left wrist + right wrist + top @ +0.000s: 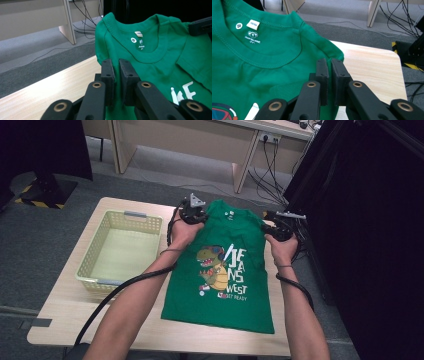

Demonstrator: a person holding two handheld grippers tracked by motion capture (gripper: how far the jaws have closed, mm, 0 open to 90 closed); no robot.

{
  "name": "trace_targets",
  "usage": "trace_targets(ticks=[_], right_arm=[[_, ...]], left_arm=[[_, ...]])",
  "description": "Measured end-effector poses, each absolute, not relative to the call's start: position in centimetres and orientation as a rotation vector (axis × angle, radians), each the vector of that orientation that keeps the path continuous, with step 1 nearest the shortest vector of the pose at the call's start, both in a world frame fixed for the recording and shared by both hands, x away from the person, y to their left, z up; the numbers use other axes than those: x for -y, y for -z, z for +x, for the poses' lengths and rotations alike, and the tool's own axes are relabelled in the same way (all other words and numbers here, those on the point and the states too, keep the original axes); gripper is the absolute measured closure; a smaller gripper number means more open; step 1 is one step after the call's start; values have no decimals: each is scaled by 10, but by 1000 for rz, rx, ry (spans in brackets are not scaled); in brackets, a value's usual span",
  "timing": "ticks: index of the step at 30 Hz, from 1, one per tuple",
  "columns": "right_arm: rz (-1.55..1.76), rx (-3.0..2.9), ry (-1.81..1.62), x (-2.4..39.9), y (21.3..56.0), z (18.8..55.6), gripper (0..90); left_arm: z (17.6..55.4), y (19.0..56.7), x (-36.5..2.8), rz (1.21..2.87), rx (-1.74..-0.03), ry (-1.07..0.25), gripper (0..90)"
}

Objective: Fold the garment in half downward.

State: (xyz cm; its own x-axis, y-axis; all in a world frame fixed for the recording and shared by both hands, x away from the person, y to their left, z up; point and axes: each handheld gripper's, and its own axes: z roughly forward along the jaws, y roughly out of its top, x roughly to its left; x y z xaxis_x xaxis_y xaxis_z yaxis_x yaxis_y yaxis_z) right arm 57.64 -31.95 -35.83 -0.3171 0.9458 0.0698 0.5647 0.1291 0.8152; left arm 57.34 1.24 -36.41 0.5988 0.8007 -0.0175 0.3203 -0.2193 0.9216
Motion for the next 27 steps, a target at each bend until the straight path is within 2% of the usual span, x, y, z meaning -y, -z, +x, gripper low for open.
trace_targets(ticks=[13, 27], right_arm=[[1435, -1931, -1078, 318, 356, 576, 846], [1389, -1935, -1102, 315, 365, 556, 846]], left_arm=[[575, 363, -14, 1802, -909, -603, 825], [556, 374, -19, 1812, -889, -611, 825]])
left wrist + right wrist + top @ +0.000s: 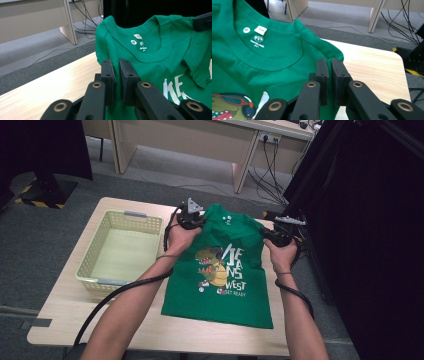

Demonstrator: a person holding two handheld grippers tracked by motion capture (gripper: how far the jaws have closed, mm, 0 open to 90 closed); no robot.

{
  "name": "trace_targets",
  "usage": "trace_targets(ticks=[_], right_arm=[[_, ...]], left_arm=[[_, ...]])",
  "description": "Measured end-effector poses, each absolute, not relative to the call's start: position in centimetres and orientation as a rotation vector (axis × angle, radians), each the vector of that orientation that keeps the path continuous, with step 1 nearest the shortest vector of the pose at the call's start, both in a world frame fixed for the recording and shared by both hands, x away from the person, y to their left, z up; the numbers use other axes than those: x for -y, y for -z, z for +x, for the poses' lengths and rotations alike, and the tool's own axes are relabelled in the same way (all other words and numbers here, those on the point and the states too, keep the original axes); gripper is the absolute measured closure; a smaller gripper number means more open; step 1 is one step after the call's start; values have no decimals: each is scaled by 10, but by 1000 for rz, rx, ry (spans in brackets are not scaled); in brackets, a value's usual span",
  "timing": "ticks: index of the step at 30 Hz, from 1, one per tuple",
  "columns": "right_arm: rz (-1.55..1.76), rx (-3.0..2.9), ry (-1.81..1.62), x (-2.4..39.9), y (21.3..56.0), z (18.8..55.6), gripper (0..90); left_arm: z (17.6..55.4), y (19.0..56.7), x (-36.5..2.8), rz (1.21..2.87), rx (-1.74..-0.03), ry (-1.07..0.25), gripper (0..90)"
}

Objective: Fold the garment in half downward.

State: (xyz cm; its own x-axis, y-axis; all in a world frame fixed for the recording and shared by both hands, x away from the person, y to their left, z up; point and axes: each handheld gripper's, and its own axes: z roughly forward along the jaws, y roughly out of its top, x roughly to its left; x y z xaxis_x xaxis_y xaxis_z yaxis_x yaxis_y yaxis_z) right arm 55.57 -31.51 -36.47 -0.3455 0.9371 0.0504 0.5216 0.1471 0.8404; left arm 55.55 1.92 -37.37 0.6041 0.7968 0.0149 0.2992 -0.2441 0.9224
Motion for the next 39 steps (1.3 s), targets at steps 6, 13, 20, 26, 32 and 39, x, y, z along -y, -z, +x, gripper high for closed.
trace_targets(ticks=[6, 13, 20, 26, 32, 39], right_arm=[[1357, -1936, -1114, 315, 365, 544, 846], [1329, -1949, -1119, 314, 365, 532, 846], [1316, -1960, -1131, 315, 365, 523, 846], [1312, -1964, -1141, 315, 367, 516, 845], [1309, -1976, -1138, 317, 370, 509, 845], [1301, -1988, -1147, 320, 370, 499, 844]], left_arm=[[544, 374, -22, 1813, -871, -624, 825], [535, 374, -24, 1824, -853, -631, 825], [524, 376, -25, 1839, -833, -628, 825], [515, 379, -26, 1842, -824, -609, 824], [505, 380, -27, 1845, -810, -595, 825], [493, 381, -28, 1849, -803, -583, 825]])
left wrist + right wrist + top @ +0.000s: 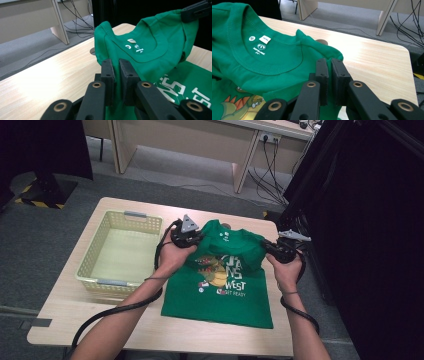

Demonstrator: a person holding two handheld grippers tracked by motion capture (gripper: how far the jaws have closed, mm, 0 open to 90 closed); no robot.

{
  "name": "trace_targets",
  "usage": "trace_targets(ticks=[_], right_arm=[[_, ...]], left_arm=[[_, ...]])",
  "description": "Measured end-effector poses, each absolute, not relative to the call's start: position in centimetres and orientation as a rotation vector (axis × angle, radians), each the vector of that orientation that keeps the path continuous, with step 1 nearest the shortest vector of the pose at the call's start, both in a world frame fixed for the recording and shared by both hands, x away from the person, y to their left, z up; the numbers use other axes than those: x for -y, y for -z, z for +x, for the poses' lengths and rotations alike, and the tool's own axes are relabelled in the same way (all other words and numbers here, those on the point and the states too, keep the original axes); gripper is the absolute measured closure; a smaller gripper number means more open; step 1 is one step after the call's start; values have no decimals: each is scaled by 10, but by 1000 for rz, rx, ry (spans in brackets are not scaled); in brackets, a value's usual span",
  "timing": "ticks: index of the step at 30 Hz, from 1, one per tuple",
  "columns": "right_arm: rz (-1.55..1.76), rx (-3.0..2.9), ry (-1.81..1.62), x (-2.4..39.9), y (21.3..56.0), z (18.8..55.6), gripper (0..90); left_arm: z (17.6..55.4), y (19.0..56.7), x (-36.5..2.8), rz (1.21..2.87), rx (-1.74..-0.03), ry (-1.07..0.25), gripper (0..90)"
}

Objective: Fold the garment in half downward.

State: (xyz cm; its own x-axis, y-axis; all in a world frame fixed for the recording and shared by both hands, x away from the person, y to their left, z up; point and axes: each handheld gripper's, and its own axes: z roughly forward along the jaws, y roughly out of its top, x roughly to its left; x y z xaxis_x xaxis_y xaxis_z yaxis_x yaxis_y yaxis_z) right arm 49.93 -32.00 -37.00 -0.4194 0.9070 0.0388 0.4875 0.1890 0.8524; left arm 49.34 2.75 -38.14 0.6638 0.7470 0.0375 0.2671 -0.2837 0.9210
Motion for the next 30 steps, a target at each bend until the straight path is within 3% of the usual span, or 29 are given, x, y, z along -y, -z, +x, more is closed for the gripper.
trace_targets(ticks=[30], right_arm=[[1280, -2043, -1154, 327, 386, 459, 838]], left_arm=[[443, 403, -28, 1928, -777, -566, 823]])
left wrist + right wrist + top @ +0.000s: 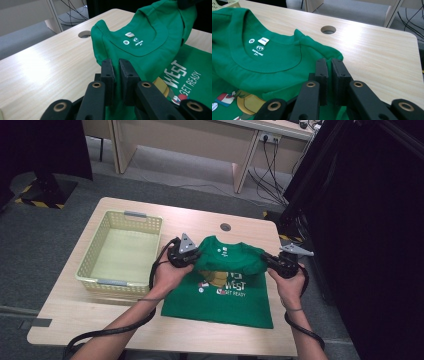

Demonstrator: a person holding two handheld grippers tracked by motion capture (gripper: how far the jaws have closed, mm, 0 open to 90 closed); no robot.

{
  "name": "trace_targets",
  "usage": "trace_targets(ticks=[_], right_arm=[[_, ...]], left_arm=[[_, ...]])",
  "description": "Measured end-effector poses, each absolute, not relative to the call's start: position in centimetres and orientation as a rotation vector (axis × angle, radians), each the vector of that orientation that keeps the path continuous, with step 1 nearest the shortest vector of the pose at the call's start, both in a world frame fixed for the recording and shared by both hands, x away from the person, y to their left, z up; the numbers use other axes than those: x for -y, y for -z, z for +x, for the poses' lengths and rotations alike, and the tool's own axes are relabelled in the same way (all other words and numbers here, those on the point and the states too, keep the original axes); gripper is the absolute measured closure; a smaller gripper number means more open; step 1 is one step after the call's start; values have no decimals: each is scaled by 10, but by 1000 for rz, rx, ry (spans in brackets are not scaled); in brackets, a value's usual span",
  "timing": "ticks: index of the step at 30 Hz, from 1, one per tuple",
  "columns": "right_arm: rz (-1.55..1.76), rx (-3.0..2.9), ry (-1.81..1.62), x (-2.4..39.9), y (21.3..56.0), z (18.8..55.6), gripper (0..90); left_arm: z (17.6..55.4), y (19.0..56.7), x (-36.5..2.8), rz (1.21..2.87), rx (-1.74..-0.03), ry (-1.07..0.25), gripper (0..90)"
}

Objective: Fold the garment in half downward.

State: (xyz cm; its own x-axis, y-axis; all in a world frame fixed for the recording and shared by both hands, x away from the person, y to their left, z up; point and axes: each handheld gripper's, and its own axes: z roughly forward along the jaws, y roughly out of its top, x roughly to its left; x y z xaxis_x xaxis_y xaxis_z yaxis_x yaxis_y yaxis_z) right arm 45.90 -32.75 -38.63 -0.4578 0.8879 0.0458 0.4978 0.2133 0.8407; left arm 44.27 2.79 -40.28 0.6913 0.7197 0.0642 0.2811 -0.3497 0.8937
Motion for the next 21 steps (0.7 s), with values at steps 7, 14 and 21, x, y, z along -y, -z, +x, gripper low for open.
trace_targets(ticks=[7, 14, 21], right_arm=[[1283, -2071, -1159, 328, 392, 452, 835], [1285, -2106, -1151, 327, 398, 441, 832], [1286, -2140, -1125, 327, 407, 433, 829]], left_arm=[[426, 409, -31, 1938, -773, -551, 821], [414, 420, -32, 1970, -769, -538, 821], [402, 431, -32, 1994, -766, -517, 821]])
